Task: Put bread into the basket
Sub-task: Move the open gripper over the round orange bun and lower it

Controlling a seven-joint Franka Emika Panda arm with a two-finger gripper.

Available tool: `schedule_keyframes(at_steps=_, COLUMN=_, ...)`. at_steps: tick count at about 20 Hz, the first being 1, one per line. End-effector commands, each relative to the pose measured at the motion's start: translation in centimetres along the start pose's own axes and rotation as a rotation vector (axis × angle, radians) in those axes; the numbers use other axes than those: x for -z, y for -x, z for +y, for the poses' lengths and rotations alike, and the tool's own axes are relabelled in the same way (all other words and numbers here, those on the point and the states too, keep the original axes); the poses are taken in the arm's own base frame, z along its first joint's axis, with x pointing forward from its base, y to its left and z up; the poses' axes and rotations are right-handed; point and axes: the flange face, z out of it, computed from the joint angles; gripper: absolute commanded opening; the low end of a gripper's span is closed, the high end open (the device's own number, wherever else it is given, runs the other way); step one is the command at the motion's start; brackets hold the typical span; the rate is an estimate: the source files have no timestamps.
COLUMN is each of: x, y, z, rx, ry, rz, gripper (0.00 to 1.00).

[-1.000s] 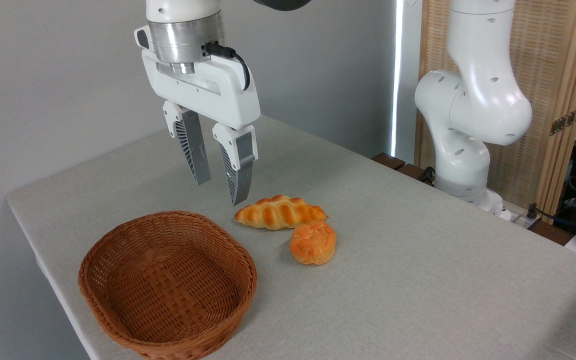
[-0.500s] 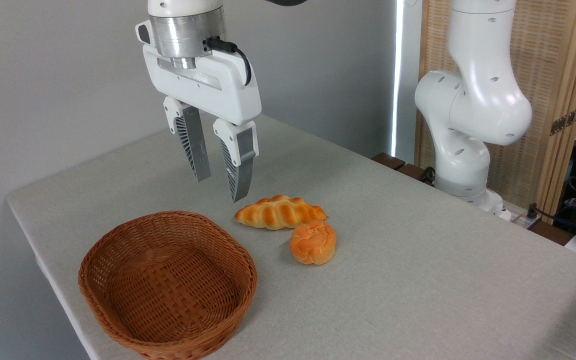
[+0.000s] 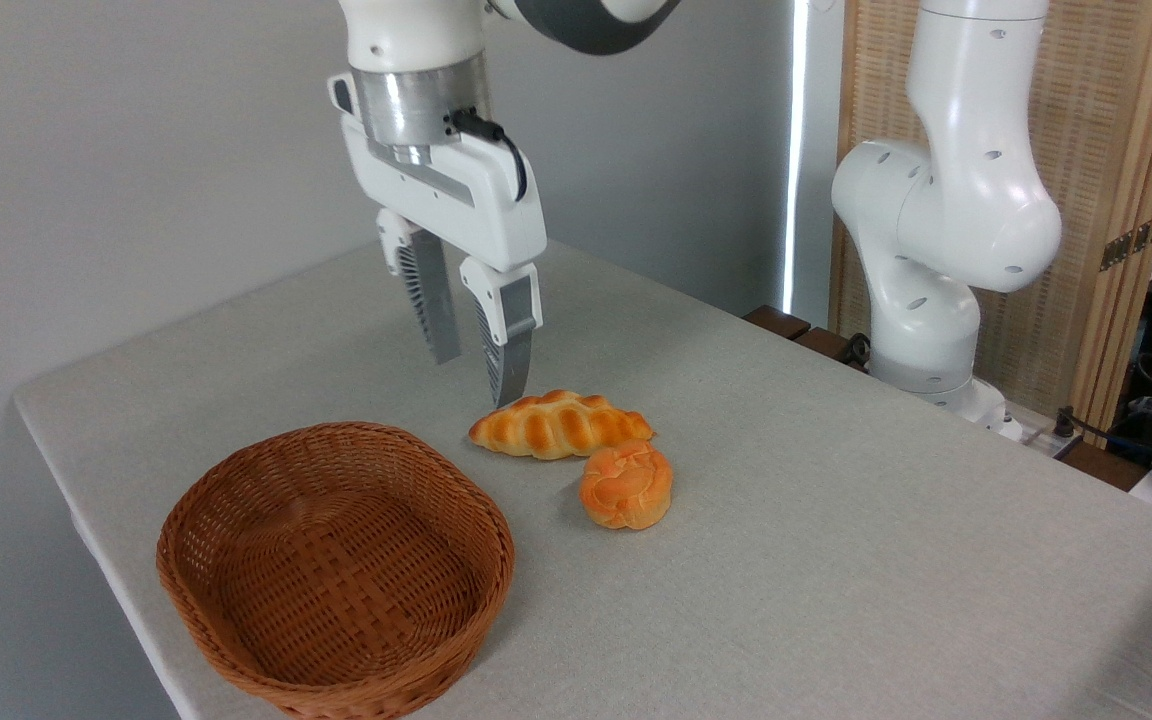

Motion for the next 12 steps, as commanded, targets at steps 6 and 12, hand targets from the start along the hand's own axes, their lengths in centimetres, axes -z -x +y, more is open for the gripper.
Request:
schedule_keyframes(at_steps=6, x=-5.0, y=6.2, z=4.9, rx=-0.180, ry=0.019, rz=0.009, gripper=1.00)
schedule_keyframes(at_steps=12, x=-5.6, y=12.3, z=2.5, rx=-0.153, ry=0.044, rz=0.045, gripper=1.00)
